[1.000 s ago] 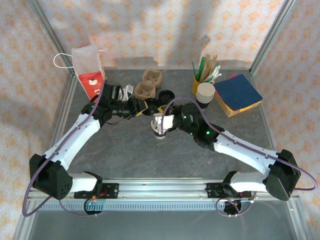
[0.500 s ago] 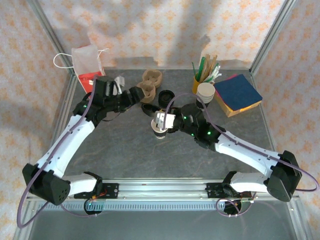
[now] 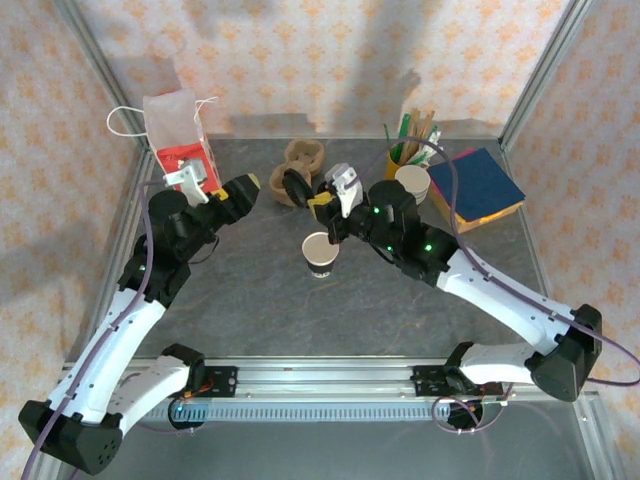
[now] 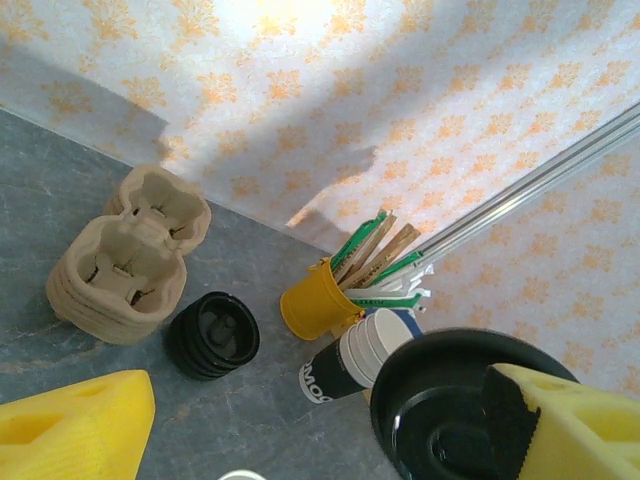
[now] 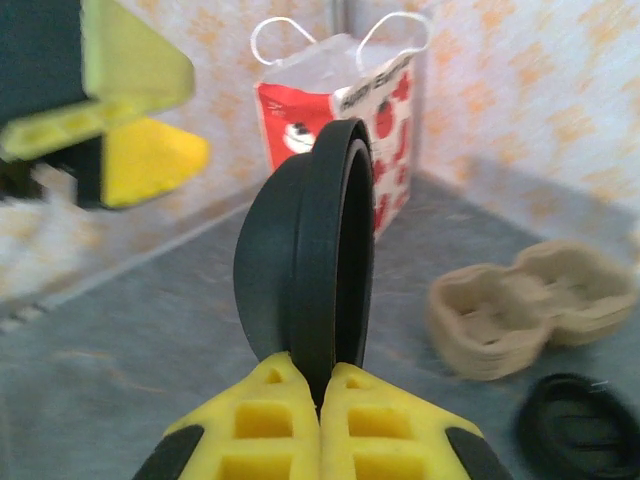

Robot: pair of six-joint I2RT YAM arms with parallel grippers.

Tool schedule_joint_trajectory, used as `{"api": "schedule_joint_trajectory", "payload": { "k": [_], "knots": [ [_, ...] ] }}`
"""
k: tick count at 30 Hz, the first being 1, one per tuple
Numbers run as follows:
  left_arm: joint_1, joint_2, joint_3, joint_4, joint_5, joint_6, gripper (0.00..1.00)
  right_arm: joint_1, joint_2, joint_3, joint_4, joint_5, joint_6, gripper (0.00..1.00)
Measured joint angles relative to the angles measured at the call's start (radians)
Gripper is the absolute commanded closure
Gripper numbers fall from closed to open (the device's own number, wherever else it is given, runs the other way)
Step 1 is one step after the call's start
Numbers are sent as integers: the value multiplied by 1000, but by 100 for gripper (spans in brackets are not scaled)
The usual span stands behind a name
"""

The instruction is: Pack the takeout coffee

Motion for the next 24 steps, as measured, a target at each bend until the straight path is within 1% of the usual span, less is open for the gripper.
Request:
{"api": "schedule_joint_trajectory", "payload": {
  "k": [2, 7, 10, 13, 16, 24],
  "knots": [
    [0, 4, -21, 28, 0, 0, 16, -31, 11, 0, -25, -81, 98, 100],
    [0, 21, -54, 64, 8, 0, 16, -146, 34, -22, -40, -316, 320, 100],
    [0, 39, -56, 74, 27, 2, 16, -222, 16, -76, -15, -422, 438, 100],
    [0, 60, -56, 76, 42, 7, 16, -293, 2, -123, -14, -502, 532, 100],
    [0, 85, -56, 76, 61, 7, 16, -329, 2, -149, -20, -550, 592, 100],
    [0, 128, -67, 80, 83, 6, 17, -331, 24, -202, -24, -622, 692, 100]
  ]
}}
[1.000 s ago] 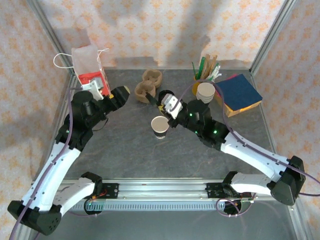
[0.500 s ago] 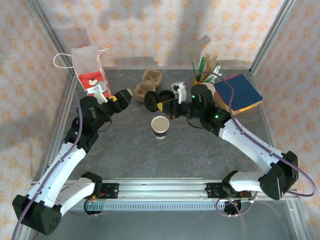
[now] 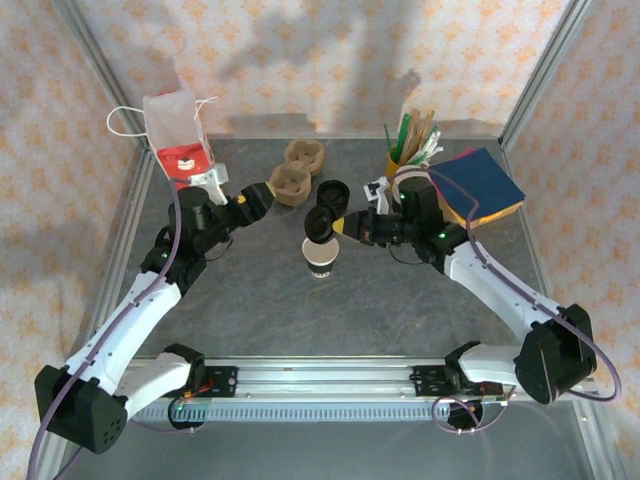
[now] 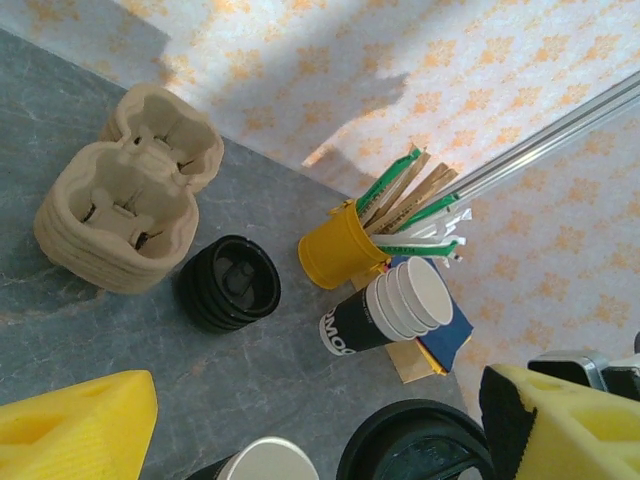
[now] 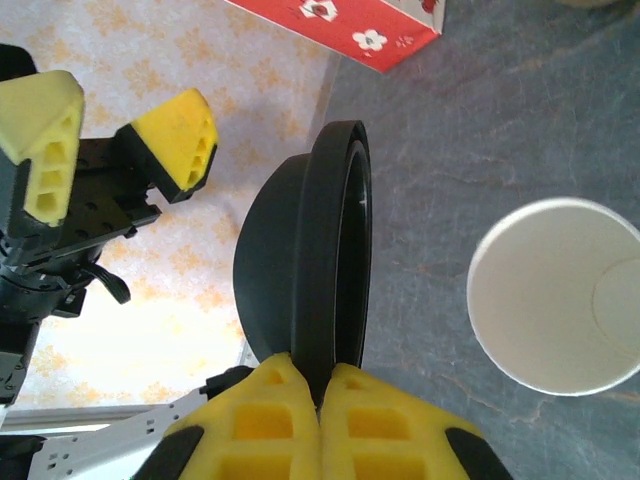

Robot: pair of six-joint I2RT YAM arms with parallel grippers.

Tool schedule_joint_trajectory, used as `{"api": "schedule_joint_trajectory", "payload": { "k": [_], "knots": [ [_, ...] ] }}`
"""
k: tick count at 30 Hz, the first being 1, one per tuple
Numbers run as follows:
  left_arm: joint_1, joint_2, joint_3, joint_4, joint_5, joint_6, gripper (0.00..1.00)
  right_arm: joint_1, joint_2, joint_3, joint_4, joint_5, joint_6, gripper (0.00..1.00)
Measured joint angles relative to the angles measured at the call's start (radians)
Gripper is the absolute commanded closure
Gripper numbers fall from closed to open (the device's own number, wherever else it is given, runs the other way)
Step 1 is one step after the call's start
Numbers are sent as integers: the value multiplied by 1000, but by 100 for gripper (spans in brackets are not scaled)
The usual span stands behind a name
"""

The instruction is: Pack the takeout coffee

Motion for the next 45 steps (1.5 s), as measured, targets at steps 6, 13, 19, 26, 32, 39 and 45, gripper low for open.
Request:
{"api": "schedule_joint_trajectory", "payload": {
  "k": [6, 13, 19, 26, 32, 39, 45],
  "knots": [
    [0, 17, -4, -6, -4, 0, 18, 0, 43, -12, 3, -15, 42, 100],
    [0, 19, -6, -8, -5, 0, 18, 0, 68, -27, 2, -14, 54, 100],
    [0, 23, -6, -8, -5, 0, 18, 0, 90, -41, 1, 1, 55, 100],
    [0, 26, -6, -9, -8, 0, 18, 0, 107, -67, 1, 16, 54, 97],
    [0, 26, -6, -9, -11, -1, 18, -2, 118, -79, 1, 31, 51, 92],
    [0, 26, -6, -9, -12, 0, 18, -4, 126, -79, -7, 61, 43, 82],
    [0, 26, -6, -9, -12, -1, 18, -4, 132, -79, -30, 101, 30, 80]
  ]
}}
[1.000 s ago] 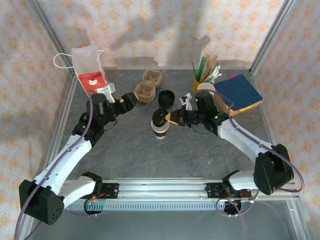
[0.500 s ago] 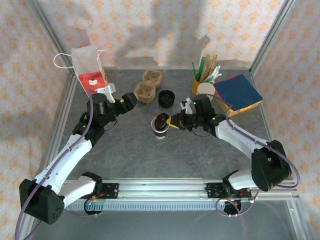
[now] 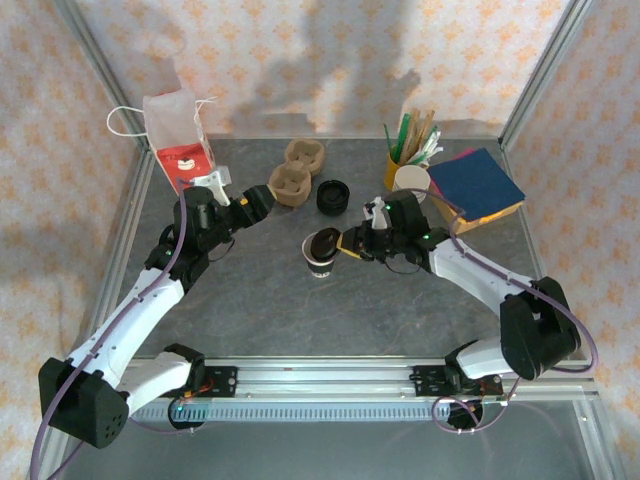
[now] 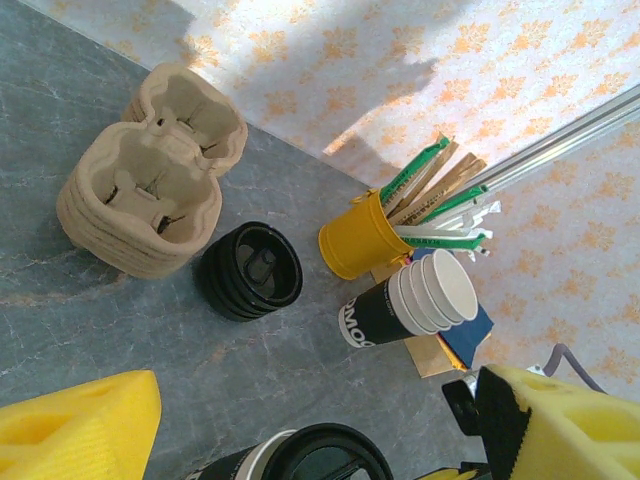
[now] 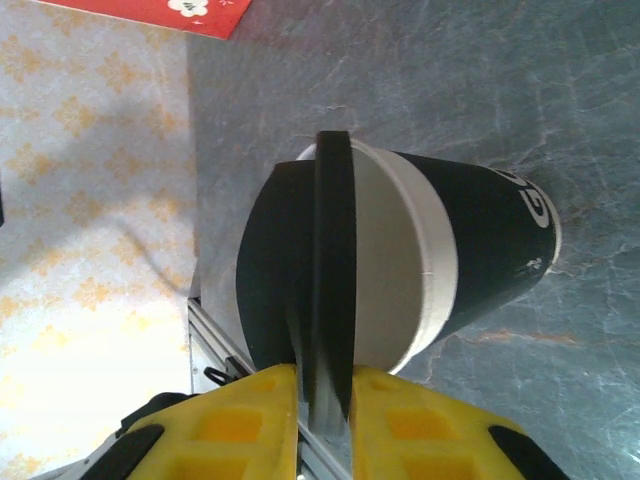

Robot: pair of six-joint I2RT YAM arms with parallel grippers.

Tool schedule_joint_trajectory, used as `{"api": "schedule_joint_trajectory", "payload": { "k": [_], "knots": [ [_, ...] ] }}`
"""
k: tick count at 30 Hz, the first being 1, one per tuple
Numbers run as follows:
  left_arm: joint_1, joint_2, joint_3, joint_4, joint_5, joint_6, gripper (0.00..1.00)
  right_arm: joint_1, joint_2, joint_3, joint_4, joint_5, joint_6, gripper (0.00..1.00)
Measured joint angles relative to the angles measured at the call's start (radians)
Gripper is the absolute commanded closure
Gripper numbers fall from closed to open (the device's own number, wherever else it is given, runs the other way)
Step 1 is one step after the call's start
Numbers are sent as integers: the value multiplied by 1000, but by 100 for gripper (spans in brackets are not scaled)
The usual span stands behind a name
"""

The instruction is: Pack the takeout coffee

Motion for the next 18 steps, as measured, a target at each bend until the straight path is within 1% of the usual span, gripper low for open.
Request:
{"api": "schedule_joint_trajectory", "payload": {
  "k": [10, 18],
  "knots": [
    [0, 10, -3, 0, 0, -3, 18, 0, 24, 0, -29, 31, -19, 79],
    [0, 30, -11, -2, 0, -3, 18, 0, 26, 0, -31, 42, -24, 77]
  ]
}}
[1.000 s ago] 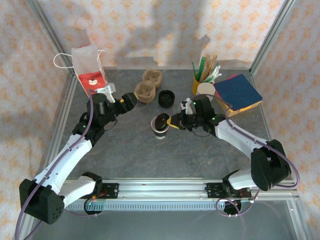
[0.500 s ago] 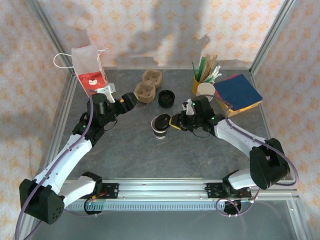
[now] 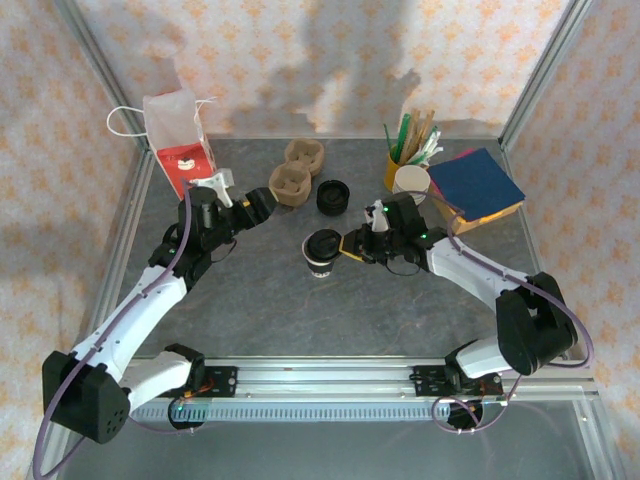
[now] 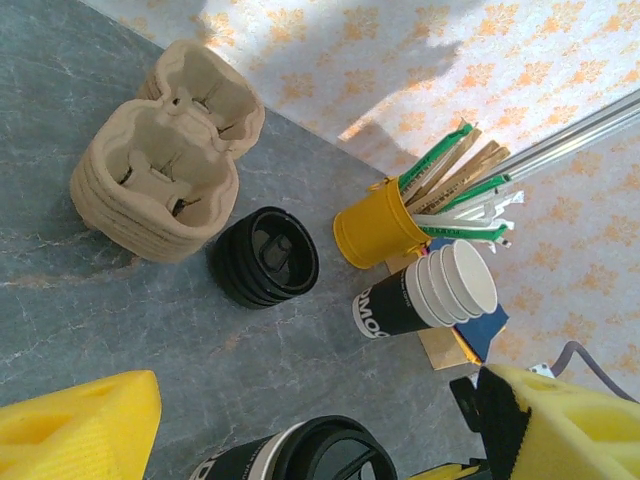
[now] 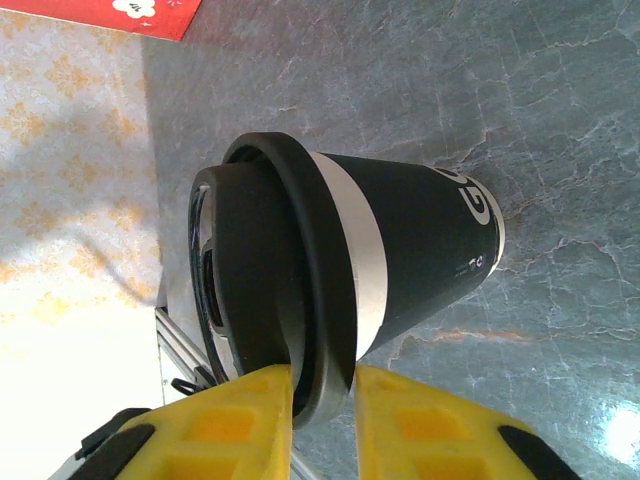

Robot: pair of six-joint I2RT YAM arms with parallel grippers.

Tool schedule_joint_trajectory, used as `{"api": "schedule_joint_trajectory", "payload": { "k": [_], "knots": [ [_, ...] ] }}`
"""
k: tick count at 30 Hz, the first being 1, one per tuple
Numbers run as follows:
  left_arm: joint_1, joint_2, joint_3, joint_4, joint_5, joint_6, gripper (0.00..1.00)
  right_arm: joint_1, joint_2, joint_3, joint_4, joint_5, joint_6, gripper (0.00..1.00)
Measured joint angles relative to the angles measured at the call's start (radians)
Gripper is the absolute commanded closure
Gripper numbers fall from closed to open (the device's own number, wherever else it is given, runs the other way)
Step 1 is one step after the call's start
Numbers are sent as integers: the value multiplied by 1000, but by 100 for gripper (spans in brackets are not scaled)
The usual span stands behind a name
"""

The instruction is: Pack the takeout coffee

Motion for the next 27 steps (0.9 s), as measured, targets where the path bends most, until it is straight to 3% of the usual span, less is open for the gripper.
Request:
{"api": "schedule_joint_trajectory", "payload": {
  "k": [18, 27],
  "knots": [
    [0, 7, 0, -2, 0, 0, 18, 27, 26, 8, -14, 24, -19, 71],
    [0, 35, 0, -2, 4, 5, 17, 27, 15, 99, -133, 92, -105, 57]
  ]
}}
